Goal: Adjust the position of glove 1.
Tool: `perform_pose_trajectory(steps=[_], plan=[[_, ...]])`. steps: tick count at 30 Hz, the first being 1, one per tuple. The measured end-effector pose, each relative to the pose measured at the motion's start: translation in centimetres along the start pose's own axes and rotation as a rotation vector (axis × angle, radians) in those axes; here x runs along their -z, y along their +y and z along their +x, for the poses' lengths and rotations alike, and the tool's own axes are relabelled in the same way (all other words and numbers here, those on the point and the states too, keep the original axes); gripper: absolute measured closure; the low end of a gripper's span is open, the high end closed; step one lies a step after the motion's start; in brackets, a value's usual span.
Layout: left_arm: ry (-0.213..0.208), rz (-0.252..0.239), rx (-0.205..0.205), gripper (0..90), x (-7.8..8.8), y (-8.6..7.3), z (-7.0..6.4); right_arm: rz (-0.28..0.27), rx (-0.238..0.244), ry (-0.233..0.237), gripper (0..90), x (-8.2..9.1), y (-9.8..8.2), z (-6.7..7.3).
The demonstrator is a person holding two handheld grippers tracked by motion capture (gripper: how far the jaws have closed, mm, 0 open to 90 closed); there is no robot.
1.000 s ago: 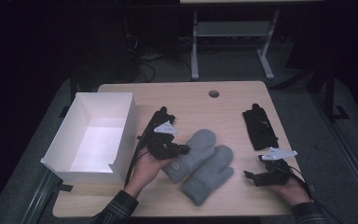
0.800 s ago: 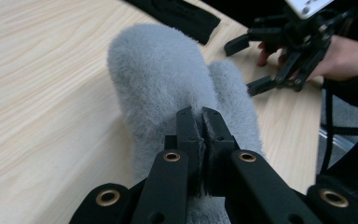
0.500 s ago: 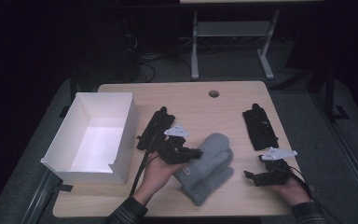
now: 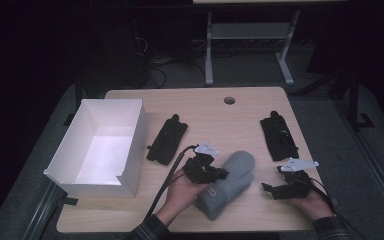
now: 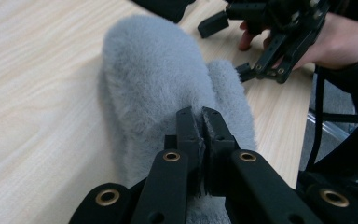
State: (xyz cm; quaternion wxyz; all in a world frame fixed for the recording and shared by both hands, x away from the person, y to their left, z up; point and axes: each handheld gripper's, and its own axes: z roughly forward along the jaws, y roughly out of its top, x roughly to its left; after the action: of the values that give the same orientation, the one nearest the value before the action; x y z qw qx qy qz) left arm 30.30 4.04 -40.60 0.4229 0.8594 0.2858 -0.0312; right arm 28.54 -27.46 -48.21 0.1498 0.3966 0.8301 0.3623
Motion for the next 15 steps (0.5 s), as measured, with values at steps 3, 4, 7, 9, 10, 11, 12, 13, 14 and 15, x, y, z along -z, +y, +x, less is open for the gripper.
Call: perform_pose_trajectory(steps=[3, 4, 7, 9, 10, 11, 12, 13, 14, 15], plan=[[0.000, 0.014, -0.002, 86.6, -0.5, -0.3, 0.0, -0.001, 0.000, 0.000, 11.2, 0.0, 0.0, 0.0], [0.004, 0.023, -0.005, 86.6, -0.7, -0.4, 0.0, -0.001, 0.000, 0.000, 11.2, 0.0, 0.0, 0.0], [0.039, 0.061, -0.039, 86.3, -1.4, -0.8, 0.0, 0.000, 0.001, 0.000, 11.2, 0.0, 0.0, 0.0], [0.040, 0.072, -0.045, 86.3, -1.5, -0.9, 0.0, 0.000, 0.002, 0.000, 11.2, 0.0, 0.0, 0.0], [0.040, 0.069, -0.039, 86.3, -1.7, -1.0, -0.1, 0.000, 0.002, 0.000, 11.2, 0.0, 0.0, 0.0], [0.050, 0.092, -0.058, 86.3, -1.9, -1.2, -0.1, 0.000, 0.002, 0.000, 11.2, 0.0, 0.0, 0.0], [0.059, 0.083, -0.052, 86.3, -2.2, -1.3, -0.1, 0.000, 0.002, 0.000, 11.2, 0.0, 0.0, 0.0], [0.062, 0.084, -0.055, 86.2, -2.2, -1.3, -0.1, 0.000, 0.003, 0.000, 11.2, 0.0, 0.0, 0.0], [0.059, 0.084, -0.055, 86.0, -2.3, -1.4, 0.0, -0.001, 0.002, 0.000, 11.2, 0.0, 0.0, 0.0], [0.054, 0.084, -0.053, 84.1, -2.2, -1.3, 0.1, 0.000, 0.002, 0.000, 11.2, 0.0, 0.0, 0.0]])
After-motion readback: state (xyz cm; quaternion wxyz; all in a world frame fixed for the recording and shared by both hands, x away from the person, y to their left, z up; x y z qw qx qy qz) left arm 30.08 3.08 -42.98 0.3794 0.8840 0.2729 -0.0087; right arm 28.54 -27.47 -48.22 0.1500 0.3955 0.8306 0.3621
